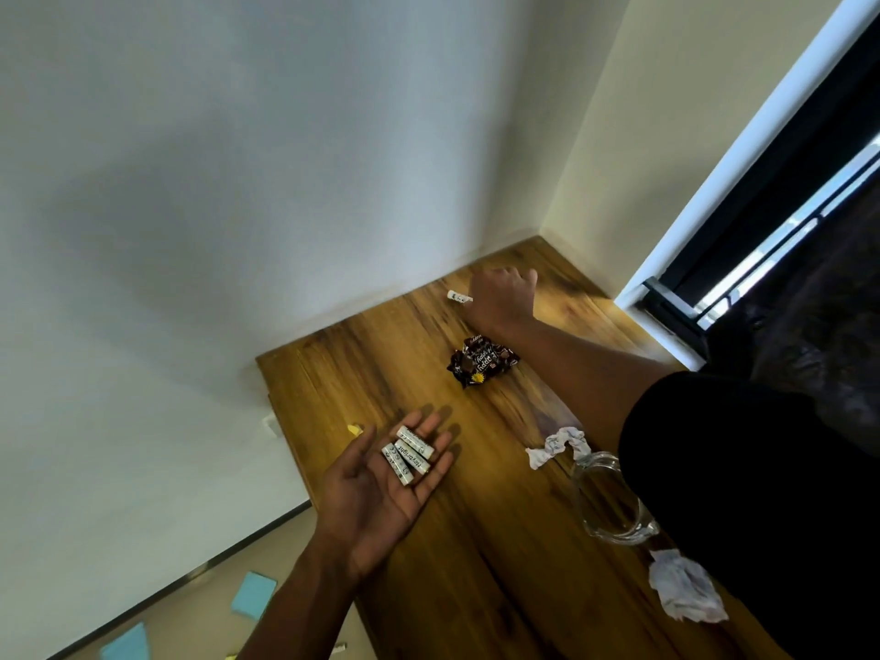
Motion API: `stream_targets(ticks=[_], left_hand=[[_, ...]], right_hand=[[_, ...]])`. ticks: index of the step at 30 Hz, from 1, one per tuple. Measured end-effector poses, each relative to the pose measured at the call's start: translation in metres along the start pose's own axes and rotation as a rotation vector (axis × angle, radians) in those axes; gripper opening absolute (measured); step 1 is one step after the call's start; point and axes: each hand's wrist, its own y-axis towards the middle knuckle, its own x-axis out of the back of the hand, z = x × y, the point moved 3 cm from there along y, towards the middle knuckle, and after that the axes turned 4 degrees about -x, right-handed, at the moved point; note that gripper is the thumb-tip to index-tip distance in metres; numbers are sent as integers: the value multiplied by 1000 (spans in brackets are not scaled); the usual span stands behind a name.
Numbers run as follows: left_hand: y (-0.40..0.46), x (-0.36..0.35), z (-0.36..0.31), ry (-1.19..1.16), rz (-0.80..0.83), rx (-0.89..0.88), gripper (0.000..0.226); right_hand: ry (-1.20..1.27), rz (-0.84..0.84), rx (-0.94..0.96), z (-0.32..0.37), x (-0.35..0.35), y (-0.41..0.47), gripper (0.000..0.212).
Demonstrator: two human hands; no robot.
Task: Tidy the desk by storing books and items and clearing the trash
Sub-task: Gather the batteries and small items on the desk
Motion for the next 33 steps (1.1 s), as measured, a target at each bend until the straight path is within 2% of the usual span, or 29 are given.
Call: stream_targets(ticks=[3, 11, 17, 22, 28, 33], left_hand=[[-5, 0, 1, -4, -7, -5, 62], [-18, -7, 11, -28, 0, 15, 65], [-41, -4, 23, 22, 39, 22, 70], [-73, -2, 40, -21, 67, -37, 65], [-132, 18, 61, -71, 83, -22, 56], [-191, 43, 66, -19, 37, -38, 44]], right_hand=[[83, -36, 1, 4, 15, -18, 12], [478, -91, 63, 26, 63, -154, 22], [480, -44, 116, 39, 64, -270, 21], [320, 3, 156, 45, 65, -338, 27], [446, 17, 178, 38, 82, -397, 21], [600, 120, 211, 39, 93, -428, 18]])
